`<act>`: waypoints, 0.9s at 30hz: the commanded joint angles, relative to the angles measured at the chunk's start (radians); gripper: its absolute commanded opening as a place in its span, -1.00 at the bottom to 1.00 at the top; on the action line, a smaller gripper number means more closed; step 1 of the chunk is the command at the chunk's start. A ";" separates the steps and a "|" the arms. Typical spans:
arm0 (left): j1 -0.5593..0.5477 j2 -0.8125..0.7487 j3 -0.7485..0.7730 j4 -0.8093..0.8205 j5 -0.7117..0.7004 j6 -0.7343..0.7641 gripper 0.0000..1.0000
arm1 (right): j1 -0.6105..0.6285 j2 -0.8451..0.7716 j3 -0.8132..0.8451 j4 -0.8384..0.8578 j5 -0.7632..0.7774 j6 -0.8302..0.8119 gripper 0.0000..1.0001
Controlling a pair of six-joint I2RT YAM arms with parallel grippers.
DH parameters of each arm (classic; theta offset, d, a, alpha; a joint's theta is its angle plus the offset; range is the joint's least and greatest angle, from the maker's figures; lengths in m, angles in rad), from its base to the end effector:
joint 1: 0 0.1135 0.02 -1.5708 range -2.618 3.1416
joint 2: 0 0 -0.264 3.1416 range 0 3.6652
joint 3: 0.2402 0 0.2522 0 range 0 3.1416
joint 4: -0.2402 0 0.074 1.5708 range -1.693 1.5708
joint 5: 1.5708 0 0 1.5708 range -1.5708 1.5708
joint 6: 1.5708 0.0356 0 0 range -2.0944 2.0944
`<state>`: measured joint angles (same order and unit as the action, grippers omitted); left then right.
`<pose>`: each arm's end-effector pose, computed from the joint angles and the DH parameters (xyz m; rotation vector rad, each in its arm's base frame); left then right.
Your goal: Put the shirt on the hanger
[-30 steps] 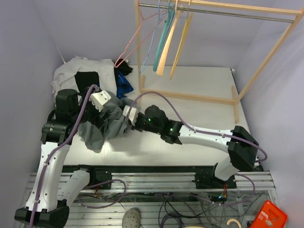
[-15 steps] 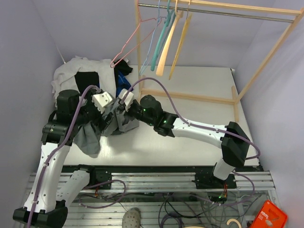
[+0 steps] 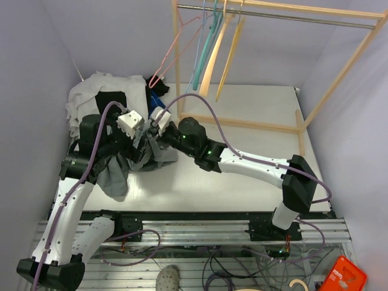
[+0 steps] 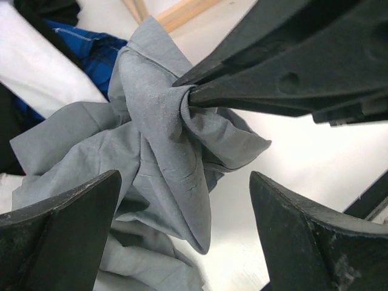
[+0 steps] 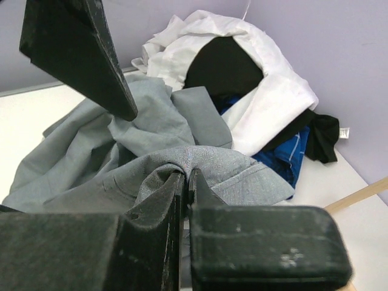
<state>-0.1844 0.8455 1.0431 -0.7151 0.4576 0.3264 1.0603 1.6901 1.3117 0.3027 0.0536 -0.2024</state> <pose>0.1597 -0.0458 0.3656 0.7804 1.8987 -0.3886 0.2022 0.3572 0.3326 -0.9587 1.3820 0.6073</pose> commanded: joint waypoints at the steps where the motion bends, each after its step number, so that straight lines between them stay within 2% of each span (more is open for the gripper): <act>1: -0.033 0.041 0.001 0.117 -0.203 -0.205 0.97 | -0.006 0.047 0.093 0.036 0.078 0.017 -1.00; 4: -0.054 0.062 0.035 0.121 -0.270 -0.309 0.97 | -0.006 0.088 0.161 -0.009 0.135 0.043 -1.00; 8: -0.101 0.096 0.121 0.062 -0.284 -0.420 0.97 | -0.004 0.141 0.242 -0.062 0.193 0.083 -1.00; 14: -0.116 0.109 0.206 0.000 -0.233 -0.545 0.97 | -0.004 0.214 0.339 -0.109 0.262 0.087 -1.00; 19: -0.116 0.165 0.301 -0.070 -0.174 -0.641 0.97 | -0.006 0.226 0.344 -0.081 0.271 0.100 -1.00; 22: -0.126 0.170 0.322 -0.054 -0.154 -0.609 0.97 | -0.006 0.226 0.362 -0.082 0.280 0.104 -1.00; 26: -0.130 0.181 0.329 -0.008 -0.349 -0.438 0.99 | -0.005 0.185 0.376 -0.082 0.298 0.108 -1.00; 27: -0.130 0.185 0.328 0.006 -0.393 -0.397 0.94 | -0.005 0.172 0.379 -0.084 0.302 0.105 -1.00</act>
<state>-0.2768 1.0428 1.3163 -0.7876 0.1257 -0.2237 1.0546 1.8748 1.6608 0.2420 0.3103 -0.1005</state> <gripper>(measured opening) 0.986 0.018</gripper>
